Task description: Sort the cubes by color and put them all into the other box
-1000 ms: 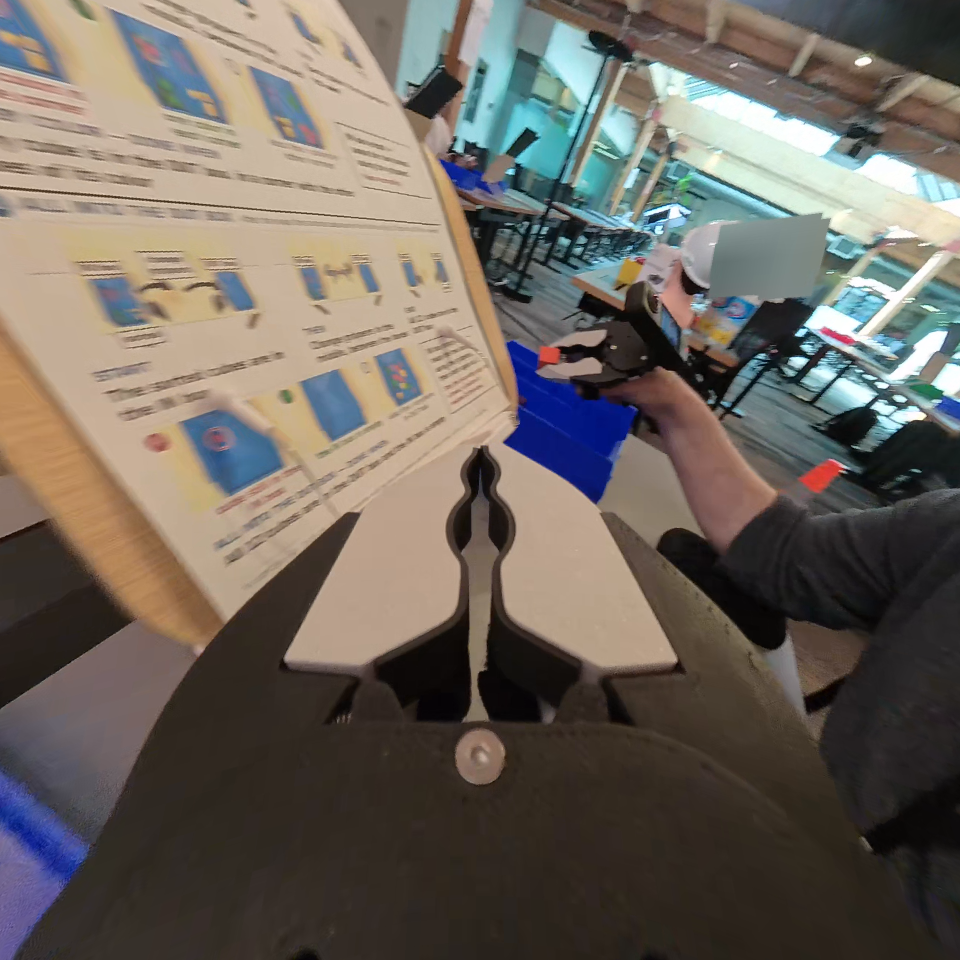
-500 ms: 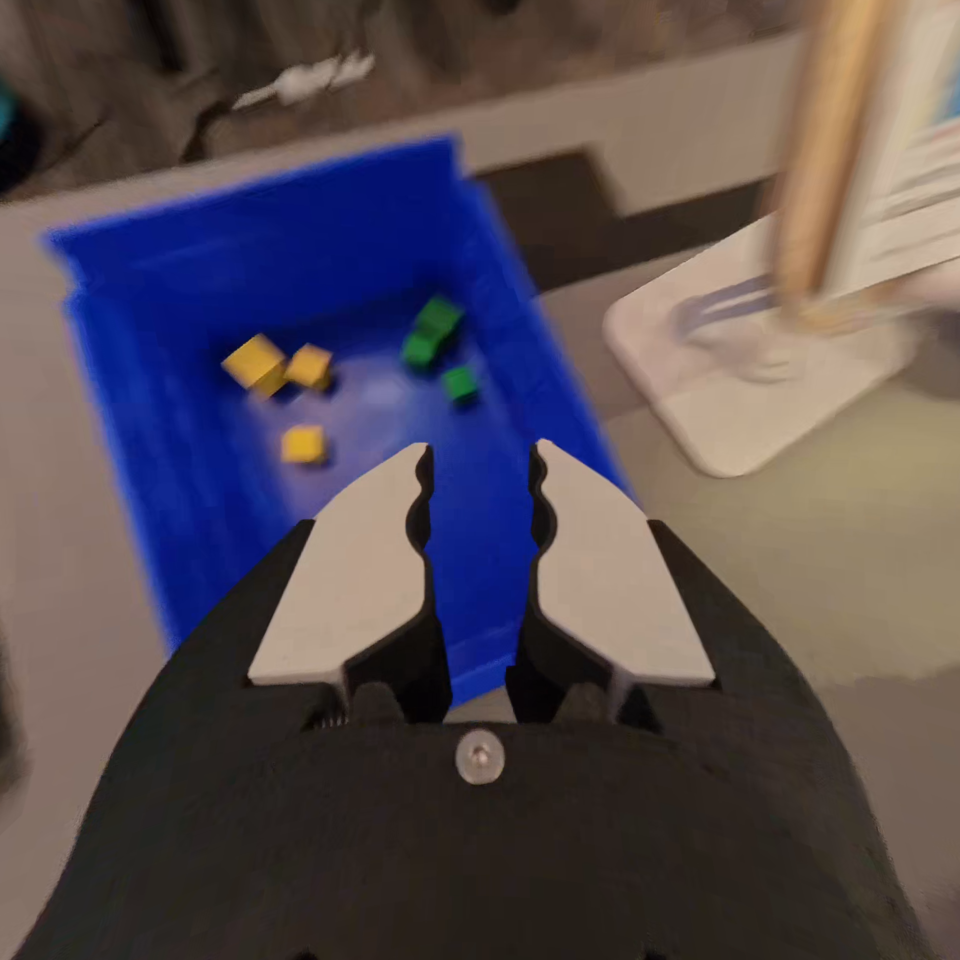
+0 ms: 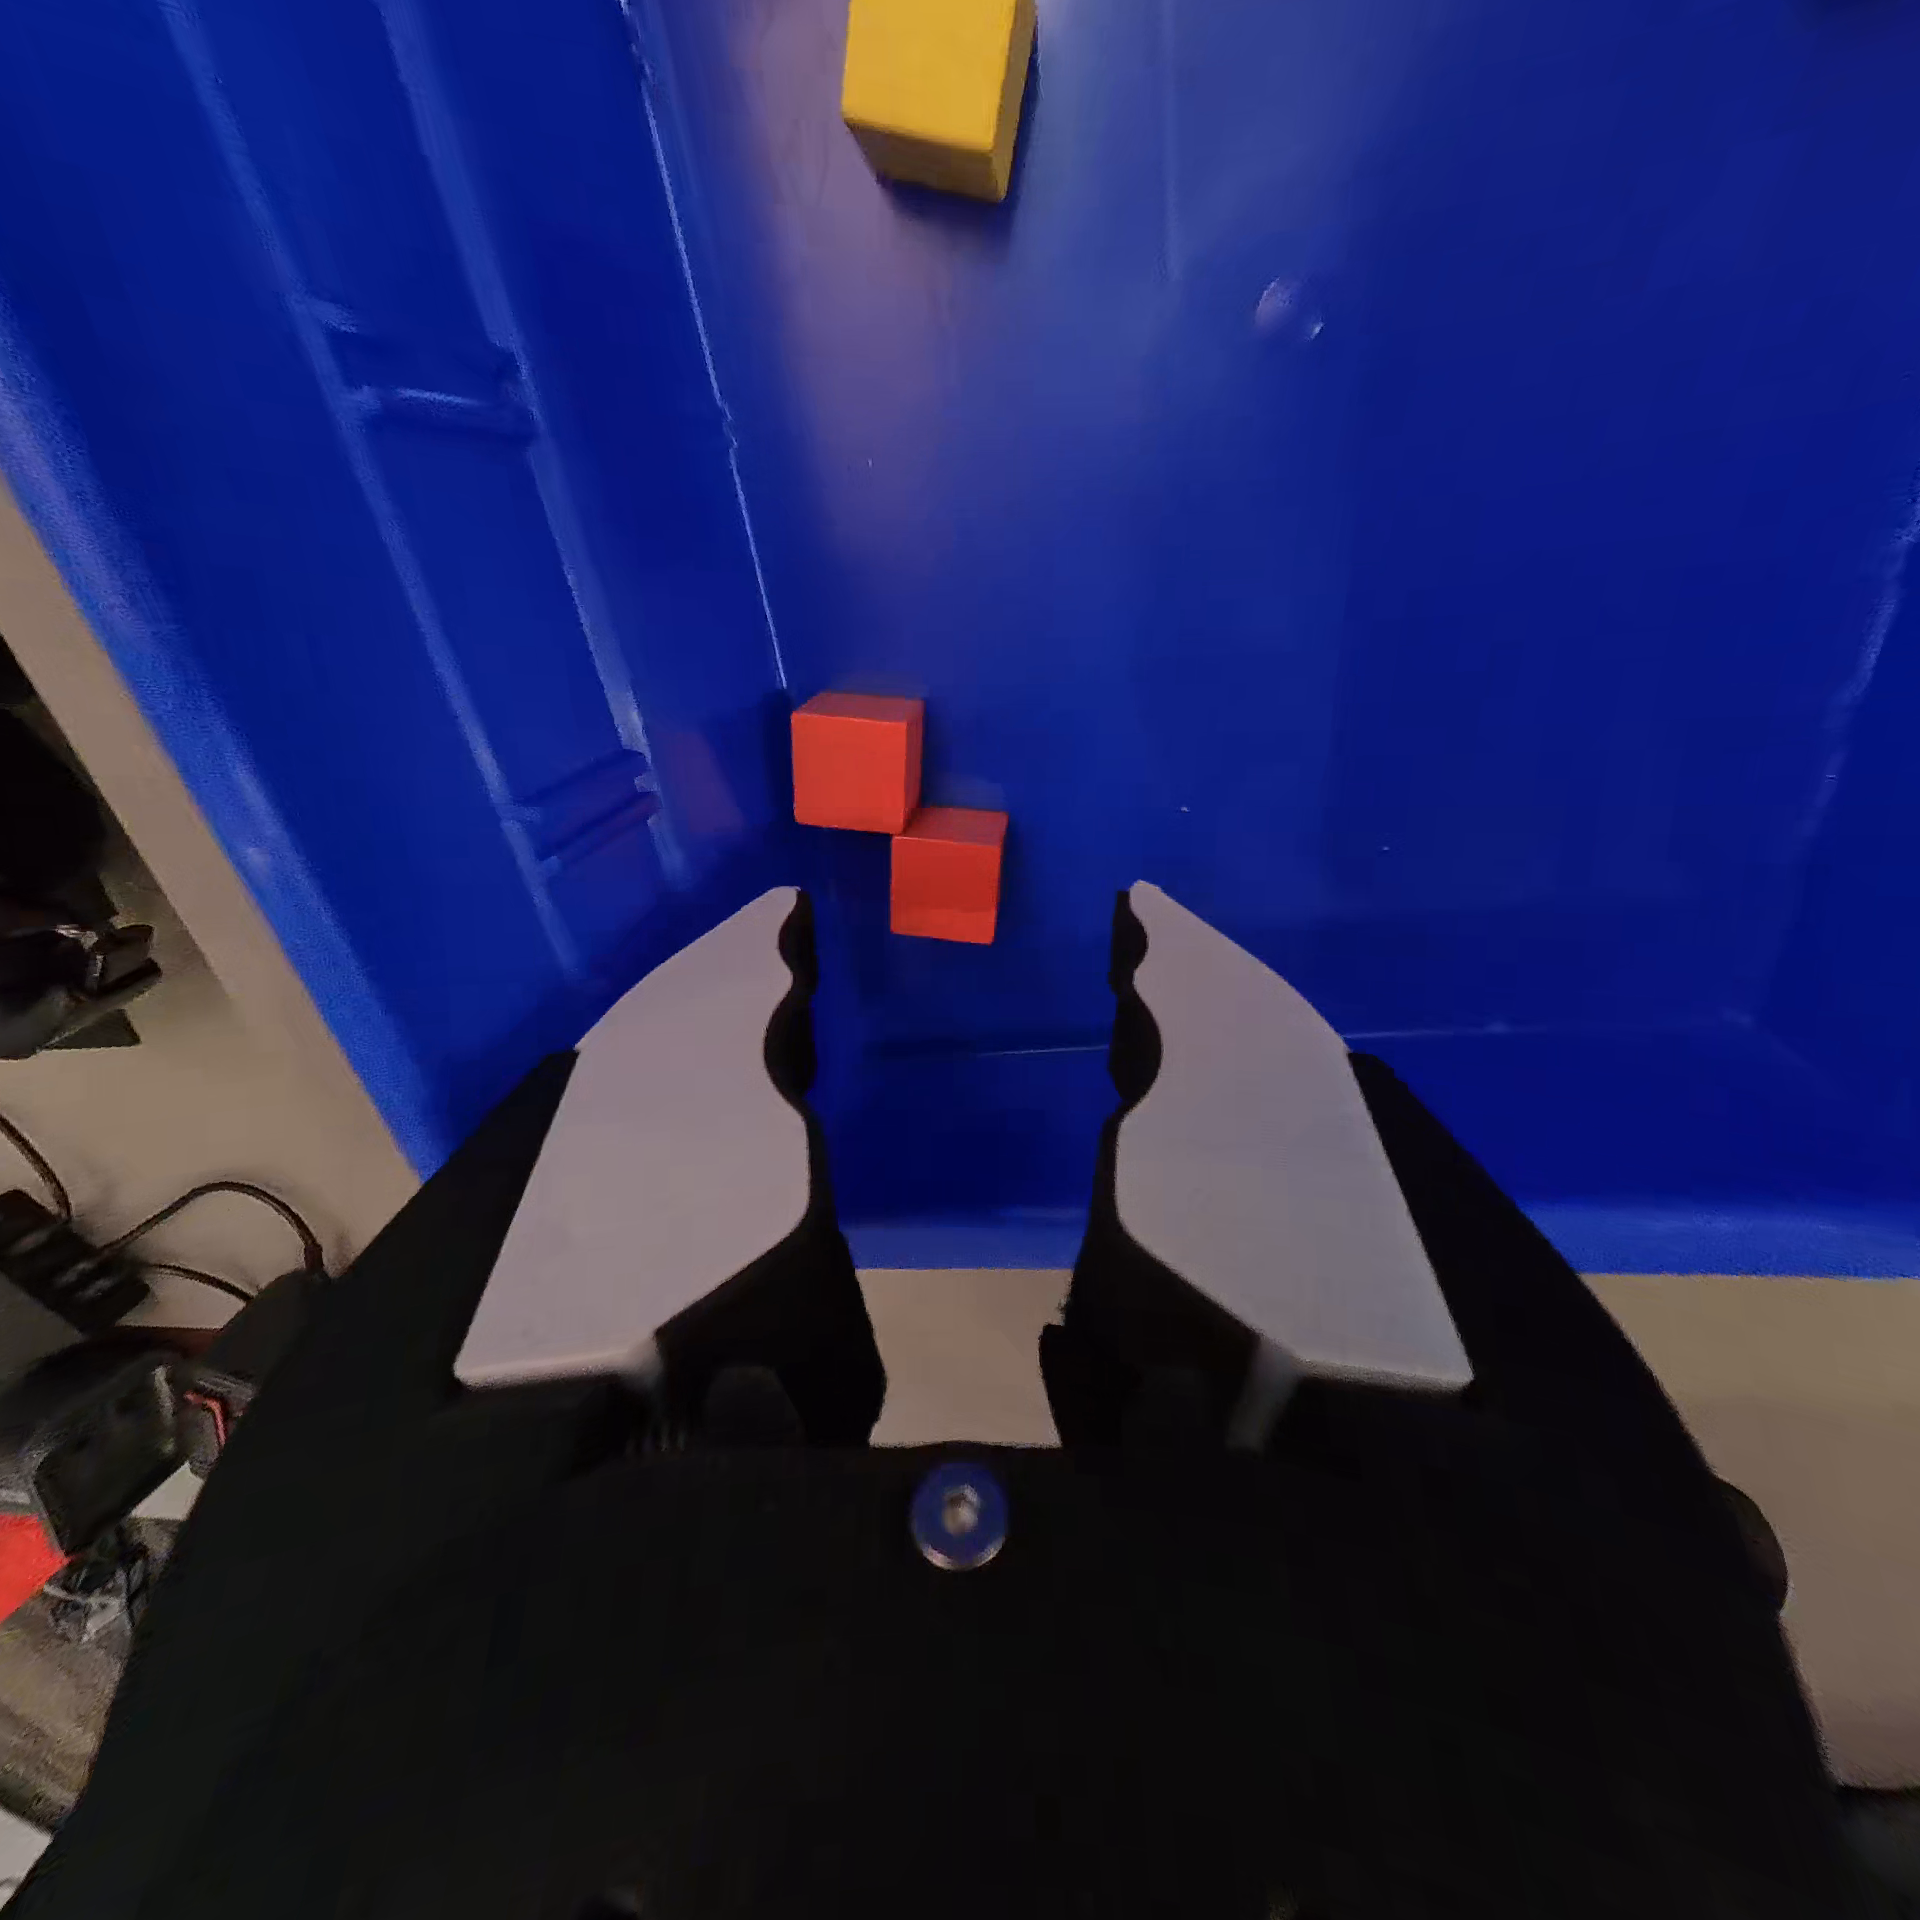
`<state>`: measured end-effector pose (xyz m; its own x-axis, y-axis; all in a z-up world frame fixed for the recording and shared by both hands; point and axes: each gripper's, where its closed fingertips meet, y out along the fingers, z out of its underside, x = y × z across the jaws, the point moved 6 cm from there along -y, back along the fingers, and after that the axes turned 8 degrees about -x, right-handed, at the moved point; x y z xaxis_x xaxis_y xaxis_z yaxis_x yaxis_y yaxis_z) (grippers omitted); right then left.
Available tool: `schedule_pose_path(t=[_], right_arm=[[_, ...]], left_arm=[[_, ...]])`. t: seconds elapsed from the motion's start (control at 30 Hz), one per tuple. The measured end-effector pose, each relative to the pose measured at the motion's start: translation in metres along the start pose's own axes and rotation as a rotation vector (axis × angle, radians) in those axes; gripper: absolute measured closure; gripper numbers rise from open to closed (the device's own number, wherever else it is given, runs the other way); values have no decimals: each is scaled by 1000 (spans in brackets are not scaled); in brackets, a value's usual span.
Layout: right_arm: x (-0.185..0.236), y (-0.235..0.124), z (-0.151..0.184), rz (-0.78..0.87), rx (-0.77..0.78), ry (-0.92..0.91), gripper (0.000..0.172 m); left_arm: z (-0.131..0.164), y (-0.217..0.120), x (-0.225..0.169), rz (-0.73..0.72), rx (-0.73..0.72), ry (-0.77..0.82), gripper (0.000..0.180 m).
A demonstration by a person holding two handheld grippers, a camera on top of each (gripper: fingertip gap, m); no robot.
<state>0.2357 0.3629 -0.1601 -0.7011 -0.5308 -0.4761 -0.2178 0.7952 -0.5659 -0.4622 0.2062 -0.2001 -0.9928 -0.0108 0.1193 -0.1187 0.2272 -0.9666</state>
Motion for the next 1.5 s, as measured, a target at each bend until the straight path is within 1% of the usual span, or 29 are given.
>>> schedule_pose_path(t=[0.03,0.27,0.4,0.43,0.47,0.57,0.63,0.77,0.83,0.93,1.03,1.1,1.2,1.3,1.37,1.43,1.5], right_arm=[[1,0,-1,-2,-4,-4,138],[8,1,-6,-17,-17,-33,138],[10,1,-9,-21,-24,-40,138],[10,1,-9,-20,-26,-41,139],[11,1,-9,-23,-27,-41,139],[13,2,-9,-27,-20,-50,139],[13,2,-9,-27,-24,-49,139],[12,2,-9,-22,-25,-49,139],[12,0,-10,-23,-30,-49,139],[12,-5,-18,-12,-63,-68,139],[10,-25,-41,21,-174,-82,140],[12,-48,-65,28,-312,-99,140],[29,-93,-106,30,-572,-185,141],[61,-136,-140,4,-786,-297,143],[88,-158,-157,-52,-907,-317,142],[121,-171,-171,-156,-1007,-316,140],[153,-173,-178,-189,-1042,-369,136]], left_arm=[[1,3,1,-3,14,-3,127],[5,19,1,-69,90,39,129],[6,25,2,1,82,-7,140],[6,25,-1,37,74,1,152],[6,25,-4,62,68,9,158],[6,25,-9,85,66,55,157],[3,24,-18,173,32,59,157],[-8,13,-28,205,-43,100,157],[-15,5,-29,196,-98,100,157],[-22,-16,-35,225,-195,104,157],[-31,-56,-53,333,-356,139,157],[-37,-89,-73,454,-489,188,157],[-39,-136,-111,625,-642,294,158],[-36,-174,-152,778,-754,407,158],[-36,-193,-182,912,-822,462,158],[-35,-203,-215,1047,-856,521,158],[-35,-203,-246,1156,-838,548,158]])
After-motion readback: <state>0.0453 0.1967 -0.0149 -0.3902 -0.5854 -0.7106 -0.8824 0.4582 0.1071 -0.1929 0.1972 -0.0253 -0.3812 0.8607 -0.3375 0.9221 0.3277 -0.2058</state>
